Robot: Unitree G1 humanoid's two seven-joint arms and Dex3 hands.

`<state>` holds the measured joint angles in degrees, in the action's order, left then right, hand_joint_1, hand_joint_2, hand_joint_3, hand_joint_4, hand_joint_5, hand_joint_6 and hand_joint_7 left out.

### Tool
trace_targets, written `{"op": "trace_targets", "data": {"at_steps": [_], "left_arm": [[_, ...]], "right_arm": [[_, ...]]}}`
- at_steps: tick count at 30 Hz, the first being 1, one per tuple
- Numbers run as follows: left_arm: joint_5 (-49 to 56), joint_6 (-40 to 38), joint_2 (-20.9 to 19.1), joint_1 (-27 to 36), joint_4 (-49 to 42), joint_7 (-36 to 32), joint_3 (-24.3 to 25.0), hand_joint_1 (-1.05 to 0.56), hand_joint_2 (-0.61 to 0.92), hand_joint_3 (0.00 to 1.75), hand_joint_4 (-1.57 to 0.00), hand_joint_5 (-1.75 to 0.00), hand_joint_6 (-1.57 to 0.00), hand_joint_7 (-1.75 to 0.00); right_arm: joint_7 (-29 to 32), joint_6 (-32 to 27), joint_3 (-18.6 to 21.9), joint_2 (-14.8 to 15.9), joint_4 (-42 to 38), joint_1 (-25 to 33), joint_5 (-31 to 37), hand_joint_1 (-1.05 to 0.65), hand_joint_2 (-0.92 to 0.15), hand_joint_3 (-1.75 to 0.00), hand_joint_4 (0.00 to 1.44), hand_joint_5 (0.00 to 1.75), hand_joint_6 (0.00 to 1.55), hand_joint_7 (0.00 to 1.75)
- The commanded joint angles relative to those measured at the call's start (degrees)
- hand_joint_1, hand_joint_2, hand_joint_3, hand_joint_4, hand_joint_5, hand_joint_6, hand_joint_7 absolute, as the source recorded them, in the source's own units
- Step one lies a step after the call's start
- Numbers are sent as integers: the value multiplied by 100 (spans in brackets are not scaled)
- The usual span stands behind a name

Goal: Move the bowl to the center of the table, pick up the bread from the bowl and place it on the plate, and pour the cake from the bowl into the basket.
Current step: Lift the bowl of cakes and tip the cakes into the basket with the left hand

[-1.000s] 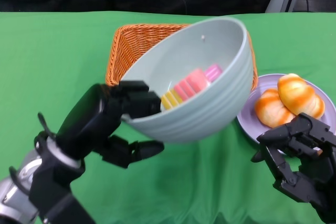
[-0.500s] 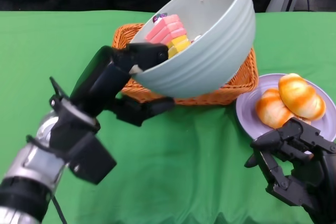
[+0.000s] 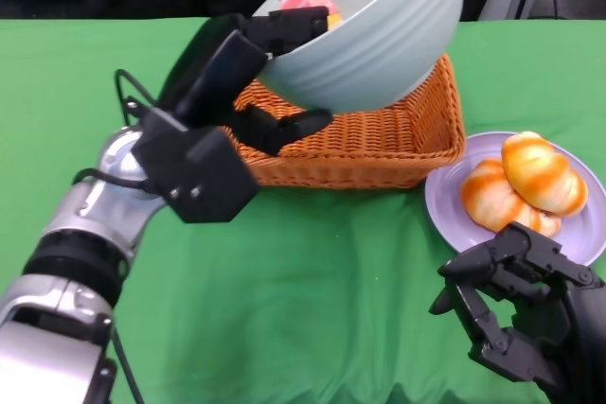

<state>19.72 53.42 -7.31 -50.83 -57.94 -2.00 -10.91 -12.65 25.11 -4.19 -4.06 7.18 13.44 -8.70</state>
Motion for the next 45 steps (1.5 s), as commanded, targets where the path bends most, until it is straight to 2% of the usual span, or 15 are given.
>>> {"op": "trace_targets", "data": {"at_steps": [1,5,9,12,15,19,22,30,33,40,45], "left_arm": [[-168,-74,178,-361,-194,-73,108,-5,63,98,-75,-165,-73,-142],[-345,-166,451,-466,-365,76,190,-8,59,104,-77,-161,-74,-139],[-1016,-385,836,-478,-444,683,462,-7,56,110,-81,-162,-75,-139],[-1682,-858,1280,-450,-407,1062,820,-8,61,102,-84,-166,-79,-134],[-2102,-1214,1519,-435,-327,1326,1059,-9,65,98,-81,-168,-79,-135],[-2675,-1818,1778,-437,-208,1667,1416,-9,52,121,-77,-166,-75,-144],[-3084,-2323,1920,-441,-87,1901,1669,-12,46,129,-75,-167,-75,-142],[-3906,-3715,2107,-509,238,2052,2220,-8,56,118,-81,-158,-82,-133],[-4220,-4227,2132,-586,281,1976,2445,-6,65,107,-83,-155,-82,-134],[-4753,-5134,2098,-757,301,1851,2898,-2,70,107,-74,-166,-76,-142],[-5147,-5918,2006,-919,188,1695,3244,-7,80,94,-72,-169,-71,-150]], "right_arm": [[-12,116,-20,26,-73,-7,-34,-6,-63,-85,72,142,73,111],[57,94,-89,-3,-42,32,44,-7,-64,-81,70,143,72,113],[144,153,-119,7,-75,16,201,-8,-65,-81,69,145,70,118],[199,172,-157,10,-98,24,326,-10,-58,-91,68,145,69,120],[211,218,-189,12,-136,20,362,-11,-56,-92,69,145,69,120],[187,238,-233,20,-159,29,332,-10,-57,-91,69,145,69,119],[189,303,-246,20,-208,26,331,-11,-58,-89,69,145,69,118],[212,279,-296,27,-165,100,324,-14,-62,-80,70,145,69,120],[213,286,-309,22,-158,115,310,-12,-62,-80,69,145,69,120],[229,244,-325,32,-132,128,349,-12,-62,-82,68,145,68,119],[227,294,-334,16,-172,109,347,-12,-61,-82,68,146,68,120]]}}
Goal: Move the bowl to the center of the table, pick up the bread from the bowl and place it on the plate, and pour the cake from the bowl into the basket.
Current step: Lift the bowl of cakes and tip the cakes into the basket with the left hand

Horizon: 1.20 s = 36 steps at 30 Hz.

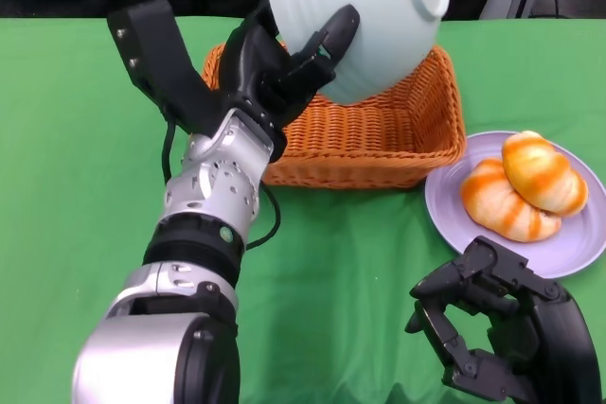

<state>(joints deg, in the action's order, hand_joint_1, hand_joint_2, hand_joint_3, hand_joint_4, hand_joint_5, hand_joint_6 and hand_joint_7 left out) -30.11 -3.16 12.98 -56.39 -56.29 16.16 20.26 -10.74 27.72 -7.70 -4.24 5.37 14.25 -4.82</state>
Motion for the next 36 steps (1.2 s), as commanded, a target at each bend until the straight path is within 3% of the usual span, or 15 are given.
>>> {"op": "trace_targets", "data": {"at_steps": [1,4,11,25,32,36], "left_arm": [[-191,-369,-38,-383,13,-178,163,-9,85,84,-72,-168,-68,-152],[-414,-832,-82,-491,-63,-413,374,-11,91,72,-72,-168,-66,-154],[-934,-1758,-183,-673,-215,-718,906,-13,91,69,-68,-175,-59,-165],[-1121,-2100,-217,-703,-174,-978,1178,-15,92,68,-66,-175,-56,-168],[-1060,-1855,-240,-520,-139,52,1032,-15,90,72,-63,-175,-53,-167],[-326,-721,-215,-250,464,1151,227,-12,83,86,-73,-158,-72,-144]], "right_arm": [[41,39,16,30,4,26,-33,-12,-61,-82,68,146,68,121],[58,25,8,26,33,36,-5,-12,-61,-83,68,146,68,121],[84,78,10,14,-14,12,-8,-13,-61,-81,68,146,68,122],[90,117,25,1,-88,-17,-16,-13,-63,-77,69,146,68,123],[96,141,20,-18,-126,-13,-2,-13,-62,-78,69,146,69,123],[124,143,33,-7,-146,-21,52,-13,-61,-80,68,146,68,122]]}}
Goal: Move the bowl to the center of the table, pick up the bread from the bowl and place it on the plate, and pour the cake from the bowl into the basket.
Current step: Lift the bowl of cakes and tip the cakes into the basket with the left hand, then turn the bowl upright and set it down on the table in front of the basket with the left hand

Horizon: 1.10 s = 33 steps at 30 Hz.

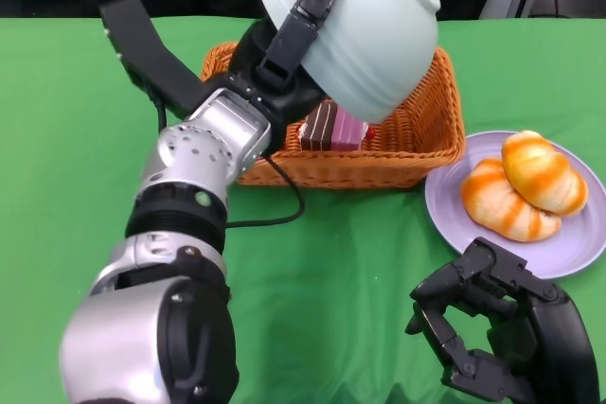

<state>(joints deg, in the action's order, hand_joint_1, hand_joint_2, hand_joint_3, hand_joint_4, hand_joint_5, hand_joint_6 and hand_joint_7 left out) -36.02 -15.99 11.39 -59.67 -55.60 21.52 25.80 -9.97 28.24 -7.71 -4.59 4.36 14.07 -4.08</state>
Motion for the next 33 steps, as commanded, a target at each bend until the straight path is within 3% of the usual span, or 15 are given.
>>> {"op": "trace_targets", "data": {"at_steps": [1,6,12,17,19,23,29,33], "left_arm": [[341,742,-56,100,459,751,-407,-11,80,90,-75,-154,-75,-140],[889,1852,-103,255,985,1202,-944,-11,59,113,-78,-159,-81,-137],[1304,2708,-204,416,1510,1413,-1376,-16,58,109,-81,-160,-84,-135],[2208,4141,-670,765,2202,1748,-2032,-10,46,130,-80,-168,-82,-142],[2415,4430,-810,879,2330,1744,-2190,-9,52,124,-76,-169,-79,-141],[2998,6122,-1352,1118,2132,1928,-2499,-8,61,111,-70,-168,-72,-140],[3898,7553,-1939,1548,1842,1417,-2700,-1,39,122,-72,-163,-82,-127],[4569,8221,-2180,1863,1698,722,-2617,1,37,123,-81,-153,-88,-120]], "right_arm": [[52,109,39,27,-68,-15,-19,-13,-61,-80,68,146,68,122],[59,183,57,33,-172,-72,-31,-15,-60,-80,70,146,69,124],[80,241,73,58,-246,-105,12,-17,-60,-80,71,147,68,126],[126,249,64,76,-253,-94,78,-17,-60,-79,71,148,68,128],[115,221,55,93,-233,-88,60,-17,-61,-80,70,148,67,128],[37,256,71,123,-252,-110,-76,-17,-63,-76,68,149,67,126],[18,184,162,182,-154,-132,-133,-15,-67,-71,68,148,67,124],[-31,39,199,236,-17,-152,-189,-12,-68,-72,65,150,66,123]]}}
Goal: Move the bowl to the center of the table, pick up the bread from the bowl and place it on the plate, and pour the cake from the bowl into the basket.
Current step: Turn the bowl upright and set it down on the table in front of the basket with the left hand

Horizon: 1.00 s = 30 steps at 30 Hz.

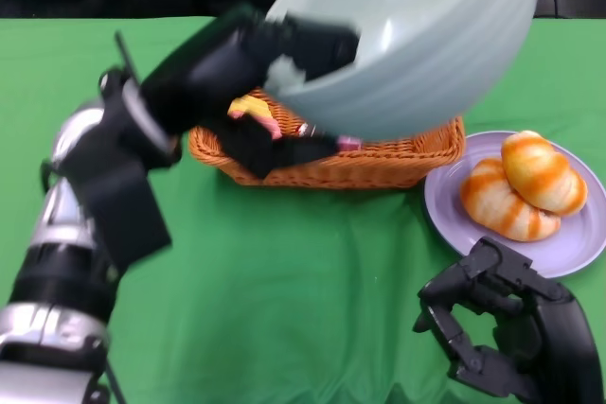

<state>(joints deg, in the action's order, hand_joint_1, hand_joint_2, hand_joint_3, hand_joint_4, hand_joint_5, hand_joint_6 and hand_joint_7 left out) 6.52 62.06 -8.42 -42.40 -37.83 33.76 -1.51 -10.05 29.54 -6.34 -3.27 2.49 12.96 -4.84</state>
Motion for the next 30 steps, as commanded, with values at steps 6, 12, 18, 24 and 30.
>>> {"op": "trace_targets", "data": {"at_steps": [6,12,18,24,30], "left_arm": [[1610,1371,-517,574,-179,-1724,428,-9,44,115,-77,-165,-81,-134],[2930,2008,-711,1169,-131,-2956,941,-10,48,112,-73,-174,-80,-140],[4209,2580,-656,1943,15,-4254,1547,-3,32,130,-80,-166,-84,-139],[5345,2460,-882,2615,224,-5636,1505,4,18,138,-83,-167,-80,-152],[6573,1696,-1541,3049,271,-7538,426,4,34,101,-78,-174,-71,-164]], "right_arm": [[-7,-218,127,147,318,-73,-102,-13,-61,-84,69,146,70,118],[-75,-301,166,178,335,-114,-291,-12,-59,-90,71,143,70,116],[-81,-311,218,164,328,-173,-391,-10,-64,-82,73,142,74,110],[-96,-367,245,177,338,-181,-464,-9,-62,-85,75,141,75,109],[-152,-422,265,163,351,-180,-572,-10,-69,-70,74,140,77,105]]}}
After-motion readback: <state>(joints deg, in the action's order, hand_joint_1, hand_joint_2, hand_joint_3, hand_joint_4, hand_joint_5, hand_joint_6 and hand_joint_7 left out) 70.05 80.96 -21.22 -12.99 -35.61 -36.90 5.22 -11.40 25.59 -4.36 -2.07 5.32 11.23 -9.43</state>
